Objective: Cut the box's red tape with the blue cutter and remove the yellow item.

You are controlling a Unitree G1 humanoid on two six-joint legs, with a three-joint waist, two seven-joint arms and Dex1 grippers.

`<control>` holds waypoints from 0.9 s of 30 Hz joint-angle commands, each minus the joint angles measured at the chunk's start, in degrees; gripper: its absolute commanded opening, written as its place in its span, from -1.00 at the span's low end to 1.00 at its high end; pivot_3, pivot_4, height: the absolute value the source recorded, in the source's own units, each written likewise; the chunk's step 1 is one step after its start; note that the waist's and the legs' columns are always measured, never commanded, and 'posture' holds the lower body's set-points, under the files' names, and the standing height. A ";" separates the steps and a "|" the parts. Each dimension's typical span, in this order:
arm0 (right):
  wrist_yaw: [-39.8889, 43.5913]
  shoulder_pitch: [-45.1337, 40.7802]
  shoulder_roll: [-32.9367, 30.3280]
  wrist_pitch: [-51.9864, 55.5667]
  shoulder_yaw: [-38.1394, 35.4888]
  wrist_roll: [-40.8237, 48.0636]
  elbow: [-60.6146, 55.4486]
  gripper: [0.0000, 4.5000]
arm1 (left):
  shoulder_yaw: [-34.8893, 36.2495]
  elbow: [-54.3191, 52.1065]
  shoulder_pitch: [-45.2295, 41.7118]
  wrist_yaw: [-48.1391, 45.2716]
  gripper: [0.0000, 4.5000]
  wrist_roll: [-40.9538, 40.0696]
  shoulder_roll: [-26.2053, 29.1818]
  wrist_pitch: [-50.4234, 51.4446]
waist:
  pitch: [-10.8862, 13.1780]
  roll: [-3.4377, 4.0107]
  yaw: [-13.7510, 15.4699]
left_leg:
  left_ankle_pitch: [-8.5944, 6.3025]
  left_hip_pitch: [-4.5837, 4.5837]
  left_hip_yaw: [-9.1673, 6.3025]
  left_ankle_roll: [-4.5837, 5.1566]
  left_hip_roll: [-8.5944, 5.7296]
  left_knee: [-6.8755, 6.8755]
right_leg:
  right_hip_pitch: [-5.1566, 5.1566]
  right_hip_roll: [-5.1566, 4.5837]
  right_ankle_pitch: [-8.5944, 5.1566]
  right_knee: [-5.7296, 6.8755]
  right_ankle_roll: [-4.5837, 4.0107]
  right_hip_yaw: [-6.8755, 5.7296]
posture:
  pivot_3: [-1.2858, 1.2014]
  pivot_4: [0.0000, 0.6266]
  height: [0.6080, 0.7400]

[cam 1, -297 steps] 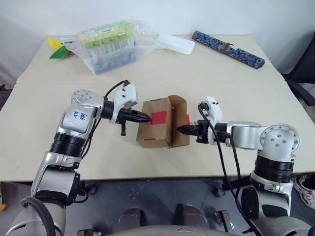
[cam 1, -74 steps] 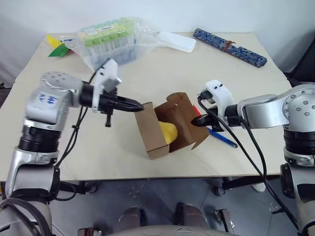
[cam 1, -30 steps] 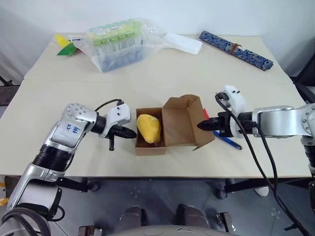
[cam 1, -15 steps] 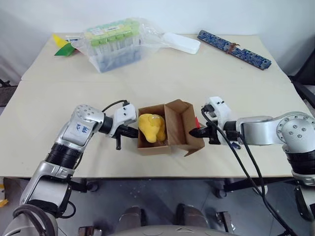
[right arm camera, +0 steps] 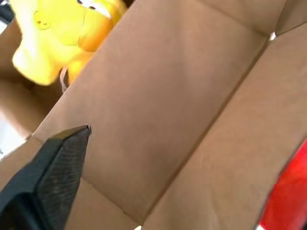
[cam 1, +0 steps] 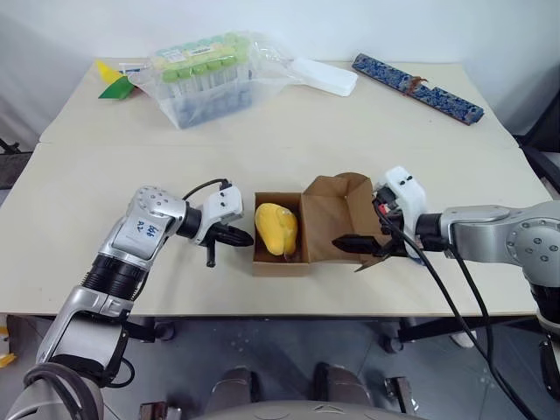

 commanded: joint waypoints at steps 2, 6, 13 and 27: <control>7.74 1.77 -3.74 -4.73 -1.99 -8.04 -3.47 0.99 | 0.17 0.02 -1.13 -0.31 -1.00 0.37 0.08 -0.71 | 0.00 0.00 0.03 | 0.00 0.00 -0.01 0.00 -0.02 0.00 | 0.00 0.00 0.00 0.00 0.00 0.00 | 0.03 -0.52 1.00; 14.56 3.60 -6.99 -10.55 -0.57 -16.98 -4.52 0.99 | 0.27 -0.15 -0.81 -0.26 -1.00 0.29 0.20 -0.44 | 0.00 0.00 -0.02 | 0.00 0.00 0.01 0.00 -0.06 0.00 | 0.00 0.00 0.00 -0.01 0.00 0.01 | 0.03 -0.52 1.00; 23.40 4.54 -10.32 -16.13 -1.22 -26.56 -4.08 0.99 | 0.61 -0.58 0.02 -0.12 -1.00 0.23 0.86 0.06 | 0.00 0.00 -0.03 | 0.01 0.01 0.02 -0.02 -0.05 0.00 | 0.00 0.00 0.00 0.00 0.00 0.01 | 0.03 -0.52 1.00; 31.15 1.87 -8.70 -10.06 -16.42 -14.79 -9.19 1.00 | 10.04 -3.17 -1.87 1.00 -0.21 -5.72 8.26 14.44 | 0.02 -0.02 0.03 | 0.00 0.05 -0.04 -0.07 0.01 0.01 | 0.01 0.07 0.00 0.04 0.00 0.01 | 0.03 -0.52 1.00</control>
